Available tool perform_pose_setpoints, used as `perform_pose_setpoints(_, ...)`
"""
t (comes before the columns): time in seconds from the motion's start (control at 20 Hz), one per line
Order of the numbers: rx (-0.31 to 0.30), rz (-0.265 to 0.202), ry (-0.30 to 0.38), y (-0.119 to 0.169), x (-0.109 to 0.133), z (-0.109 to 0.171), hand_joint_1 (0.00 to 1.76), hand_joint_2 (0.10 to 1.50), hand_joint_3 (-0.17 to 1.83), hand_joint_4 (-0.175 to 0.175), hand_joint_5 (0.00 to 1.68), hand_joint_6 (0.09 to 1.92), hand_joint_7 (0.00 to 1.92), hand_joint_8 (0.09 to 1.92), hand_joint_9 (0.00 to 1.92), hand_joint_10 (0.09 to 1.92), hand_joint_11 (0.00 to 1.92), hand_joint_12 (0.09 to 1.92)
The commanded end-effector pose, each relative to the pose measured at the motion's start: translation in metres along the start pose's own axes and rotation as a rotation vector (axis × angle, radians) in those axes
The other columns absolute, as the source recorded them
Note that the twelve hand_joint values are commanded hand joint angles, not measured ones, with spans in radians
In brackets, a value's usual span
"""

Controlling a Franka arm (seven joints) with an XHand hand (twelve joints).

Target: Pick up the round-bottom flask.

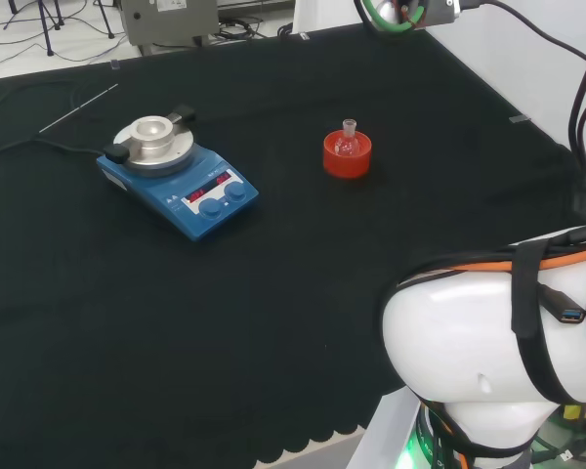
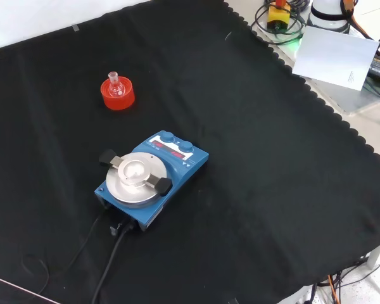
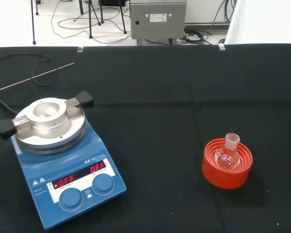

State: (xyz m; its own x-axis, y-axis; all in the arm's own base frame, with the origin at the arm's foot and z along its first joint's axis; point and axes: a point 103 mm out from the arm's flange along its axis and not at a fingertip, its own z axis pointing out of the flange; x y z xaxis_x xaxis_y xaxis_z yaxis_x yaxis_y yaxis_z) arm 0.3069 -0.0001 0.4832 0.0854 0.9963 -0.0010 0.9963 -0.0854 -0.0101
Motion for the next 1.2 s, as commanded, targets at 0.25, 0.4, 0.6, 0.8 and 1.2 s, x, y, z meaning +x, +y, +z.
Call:
perform_pose_setpoints(0.25, 0.0, 0.004, -0.003, -0.02, -0.014, -0.015, 0.1, 1.24, 0.38, 0.011, 0.19, 0.09, 0.04, 0.45, 0.17, 0.55, 0.0, 1.08)
perform_pose_setpoints(0.4, 0.002, 0.01, -0.012, -0.019, -0.014, -0.015, 0.1, 1.26, 0.34, 0.012, 0.19, 0.09, 0.05, 0.44, 0.16, 0.57, 0.0, 1.07)
perform_pose_setpoints(0.6, 0.014, 0.02, -0.025, -0.017, 0.0, -0.007, 0.13, 1.25, 0.31, 0.012, 0.19, 0.09, 0.06, 0.45, 0.16, 0.59, 0.0, 1.07)
perform_pose_setpoints(0.8, 0.016, 0.033, -0.024, -0.016, 0.021, 0.001, 0.16, 1.24, 0.29, 0.01, 0.18, 0.09, 0.07, 0.45, 0.16, 0.59, 0.0, 1.07)
perform_pose_setpoints(1.2, 0.018, 0.07, 0.011, 0.011, 0.016, 0.036, 0.28, 1.2, 0.27, 0.005, 0.2, 0.09, 0.08, 0.47, 0.18, 0.61, 0.0, 1.1)
